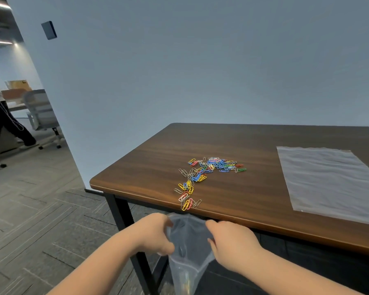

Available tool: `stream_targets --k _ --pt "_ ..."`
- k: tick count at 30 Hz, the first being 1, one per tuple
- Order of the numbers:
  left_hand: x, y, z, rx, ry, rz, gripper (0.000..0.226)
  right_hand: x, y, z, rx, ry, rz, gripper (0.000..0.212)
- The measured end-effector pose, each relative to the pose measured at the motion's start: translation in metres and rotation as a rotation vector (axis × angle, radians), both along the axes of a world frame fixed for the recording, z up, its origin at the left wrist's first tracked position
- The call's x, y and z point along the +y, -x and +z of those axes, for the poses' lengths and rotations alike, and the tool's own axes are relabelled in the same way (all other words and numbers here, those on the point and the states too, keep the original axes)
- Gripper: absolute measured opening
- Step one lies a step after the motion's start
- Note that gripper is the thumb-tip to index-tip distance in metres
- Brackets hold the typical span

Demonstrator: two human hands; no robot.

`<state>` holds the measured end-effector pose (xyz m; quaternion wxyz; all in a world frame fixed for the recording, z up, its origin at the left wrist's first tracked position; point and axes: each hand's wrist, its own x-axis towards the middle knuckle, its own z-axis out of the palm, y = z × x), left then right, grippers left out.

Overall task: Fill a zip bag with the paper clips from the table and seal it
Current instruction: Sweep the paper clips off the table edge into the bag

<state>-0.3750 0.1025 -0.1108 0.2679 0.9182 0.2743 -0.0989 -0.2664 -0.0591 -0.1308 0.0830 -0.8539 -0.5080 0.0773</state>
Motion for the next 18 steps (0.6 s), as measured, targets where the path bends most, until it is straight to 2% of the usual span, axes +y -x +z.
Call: stream_targets --k 3,6,7,9,11,12,18 --pt "0.003 -0.004 0.001 -0.066 0.045 -0.005 0.076 -0.014 0.008 0.016 -0.087 -0.127 0.053 0.019" --pt "0.004 -0.004 0.0 -0.127 0.105 0.011 0.077 -0.006 0.003 0.037 -0.192 -0.562 0.093 0.039" --pt "0.004 -0.004 -0.001 -0.137 0.13 0.023 0.078 0.004 -0.006 0.045 -0.139 -0.698 0.088 0.043" --pt "0.006 -0.003 -0.003 -0.153 0.181 0.055 0.078 0.033 -0.034 0.06 0.135 -0.836 0.027 0.044" --pt "0.007 -0.002 -0.004 -0.164 0.208 0.078 0.078 0.063 -0.064 0.069 0.404 -0.776 -0.058 0.042" --pt "0.008 -0.002 -0.003 -0.165 0.219 0.088 0.077 0.077 -0.077 0.068 0.472 -0.73 -0.091 0.045" --pt "0.013 -0.001 -0.002 -0.174 0.303 0.127 0.076 0.112 -0.1 0.055 0.735 -0.607 -0.121 0.059"
